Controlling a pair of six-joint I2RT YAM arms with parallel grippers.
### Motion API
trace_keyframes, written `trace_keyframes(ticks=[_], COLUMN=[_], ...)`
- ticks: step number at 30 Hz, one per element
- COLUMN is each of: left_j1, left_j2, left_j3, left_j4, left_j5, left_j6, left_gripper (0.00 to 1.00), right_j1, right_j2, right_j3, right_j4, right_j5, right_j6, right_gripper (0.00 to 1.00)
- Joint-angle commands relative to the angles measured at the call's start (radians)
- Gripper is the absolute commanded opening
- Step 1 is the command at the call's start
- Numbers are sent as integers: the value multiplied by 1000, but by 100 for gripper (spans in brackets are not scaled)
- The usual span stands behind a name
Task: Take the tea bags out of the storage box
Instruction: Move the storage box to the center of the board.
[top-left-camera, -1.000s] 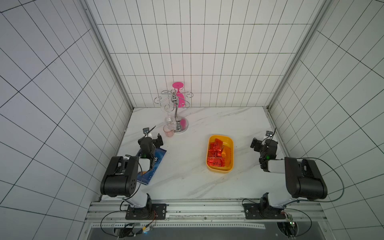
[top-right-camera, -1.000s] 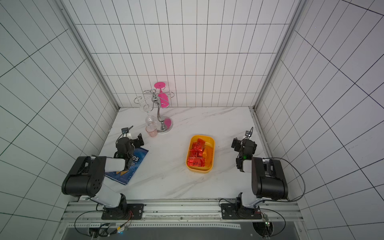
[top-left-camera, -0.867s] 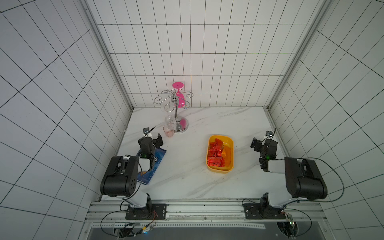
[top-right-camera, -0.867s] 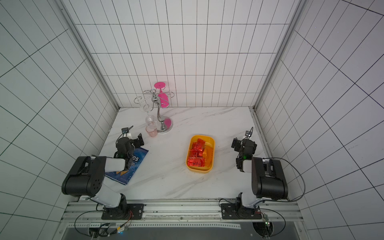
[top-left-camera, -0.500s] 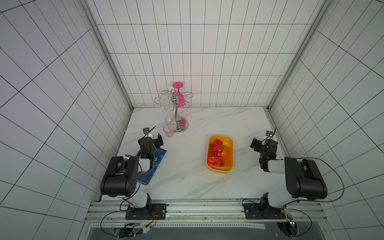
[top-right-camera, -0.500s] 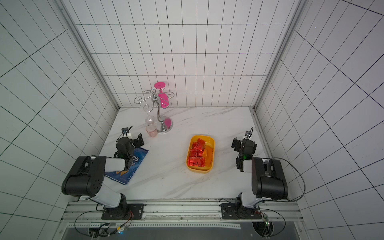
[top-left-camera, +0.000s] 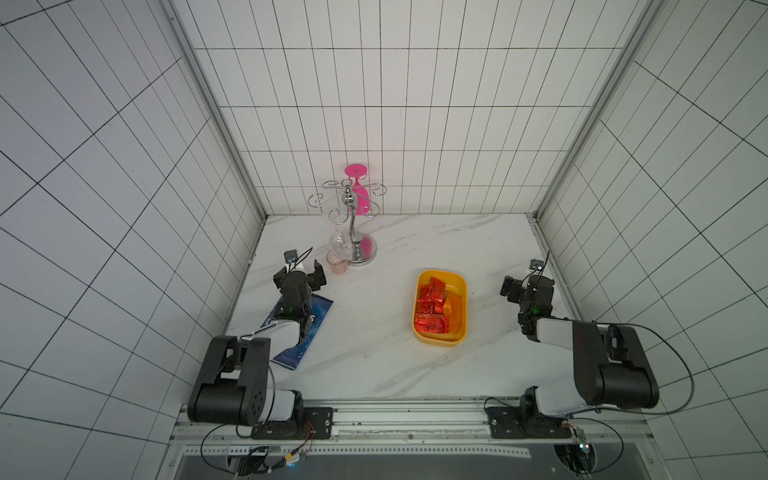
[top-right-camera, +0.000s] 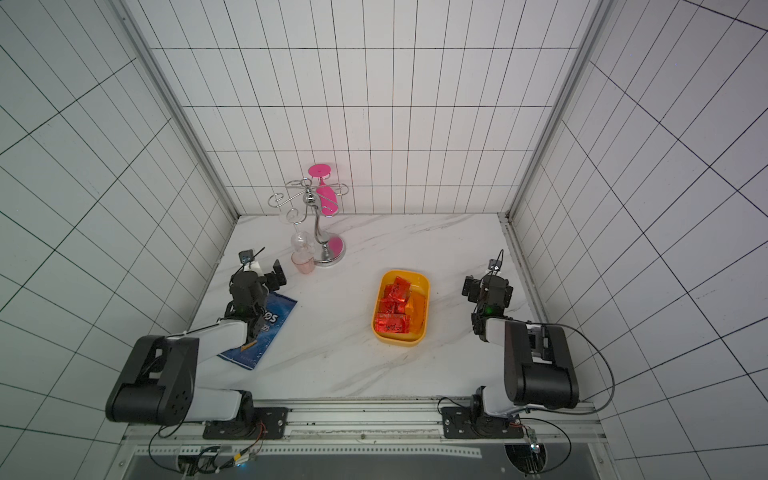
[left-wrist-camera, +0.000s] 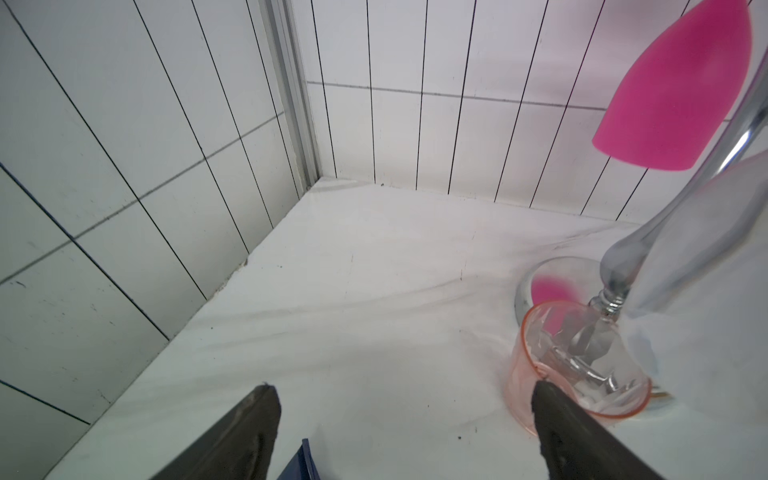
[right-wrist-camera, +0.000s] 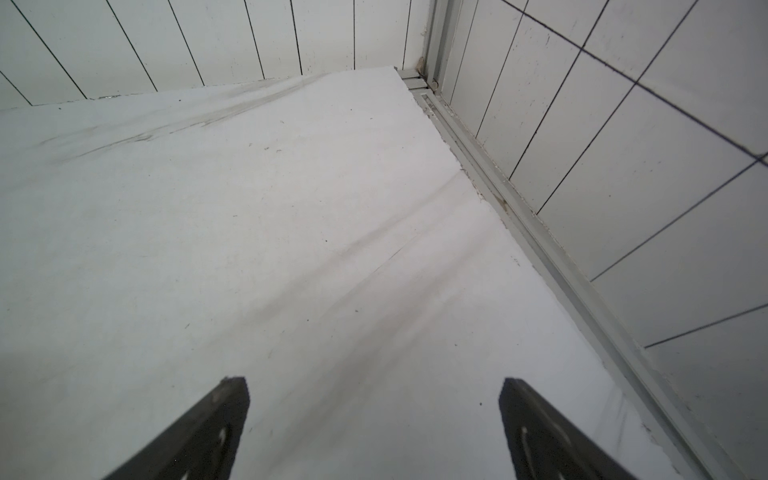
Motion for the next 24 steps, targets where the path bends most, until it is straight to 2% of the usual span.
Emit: trace_keyframes(ticks=[1, 3, 5, 6, 8, 9, 11, 13, 14, 16, 18, 21, 24], left_j1=[-6, -4, 9, 24, 70, 95, 158, 157, 132, 47, -97, -352, -588], left_j2=[-115, -187, -260, -295, -383, -422, -506, -555, -566, -553, -508, -412, -310], left_j3=[51, 66, 75, 74, 83, 74, 36, 33, 51, 116, 180, 271, 315], left_j4=[-224, -323, -438, -488, -683, -719, -696, -701, -740, -858, -950, -1057, -1065], left_j5=[-79, -136, -170, -163, -139, -76, 237, 446, 502, 530, 485, 398, 340], left_j6=[-109, -218, -331, -394, -625, -669, -658, -632, -631, -604, -572, -555, -568], left_gripper=[98, 98, 99, 99, 99, 98, 96, 84, 81, 78, 77, 72, 68], right_j1=[40, 25, 8, -14, -59, -64, -67, -68, -68, -68, -70, -69, -67], right_j2=[-125, -158, -174, -181, -211, -229, -276, -316, -331, -353, -367, -384, -393], right_j3=[153, 176, 190, 197, 208, 204, 199, 212, 222, 240, 253, 254, 261], right_j4=[-252, -314, -403, -450, -517, -529, -555, -608, -644, -710, -772, -818, -867], right_j5=[93, 75, 152, 120, -20, -50, -120, -166, -187, -235, -266, -363, -441], right_j6=[125, 255, 442, 490, 533, 549, 562, 562, 562, 542, 539, 545, 536], right_gripper=[98, 99, 99, 98, 98, 98, 99, 99, 99, 98, 99, 93, 89])
